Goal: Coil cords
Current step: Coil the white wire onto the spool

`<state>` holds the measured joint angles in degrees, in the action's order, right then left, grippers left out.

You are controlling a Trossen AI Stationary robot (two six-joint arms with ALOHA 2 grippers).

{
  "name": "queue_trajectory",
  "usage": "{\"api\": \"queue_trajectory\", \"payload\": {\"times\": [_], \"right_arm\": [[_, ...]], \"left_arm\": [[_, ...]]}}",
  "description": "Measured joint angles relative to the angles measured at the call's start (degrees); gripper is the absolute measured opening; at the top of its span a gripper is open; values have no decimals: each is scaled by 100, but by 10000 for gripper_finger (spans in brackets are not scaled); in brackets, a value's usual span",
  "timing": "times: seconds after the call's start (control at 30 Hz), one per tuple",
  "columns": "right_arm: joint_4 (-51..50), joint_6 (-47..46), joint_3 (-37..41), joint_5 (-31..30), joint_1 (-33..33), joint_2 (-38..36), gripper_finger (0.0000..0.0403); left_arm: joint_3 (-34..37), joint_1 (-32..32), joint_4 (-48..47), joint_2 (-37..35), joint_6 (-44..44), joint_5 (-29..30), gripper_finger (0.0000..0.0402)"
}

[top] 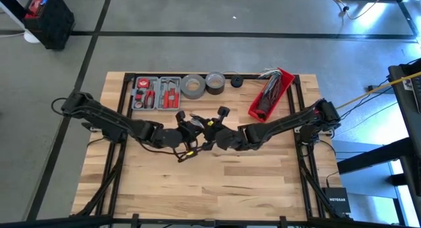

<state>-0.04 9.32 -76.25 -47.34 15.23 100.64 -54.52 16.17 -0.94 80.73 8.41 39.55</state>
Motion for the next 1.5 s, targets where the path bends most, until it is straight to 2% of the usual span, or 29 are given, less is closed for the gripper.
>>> {"api": "queue_trajectory", "payload": {"times": [0.43, 0.73, 1.0, 1.1, 1.33, 1.5], "right_arm": [[-244, 12, 2, -45, 17, -448, 5], [-283, 53, 13, 536, 19, -945, 5], [-315, -75, -15, 929, 54, -1383, 5], [-340, 9, -13, 895, 102, -1532, 5], [-1529, -9, 0, 691, 141, -1615, 5], [-1780, -1, 445, 599, 124, -1470, 5]], "left_arm": [[-15, -13, 54, 24, -47, 42, 0], [-26, -12, 5, 66, -179, 11, 0], [-4, -139, -581, 74, -115, -3, 0], [12, -204, -802, 112, -7, -13, 0], [9, 2, -1375, -160, -16, 3, 0], [4, 307, -1796, -703, 216, 28, 0]]}}
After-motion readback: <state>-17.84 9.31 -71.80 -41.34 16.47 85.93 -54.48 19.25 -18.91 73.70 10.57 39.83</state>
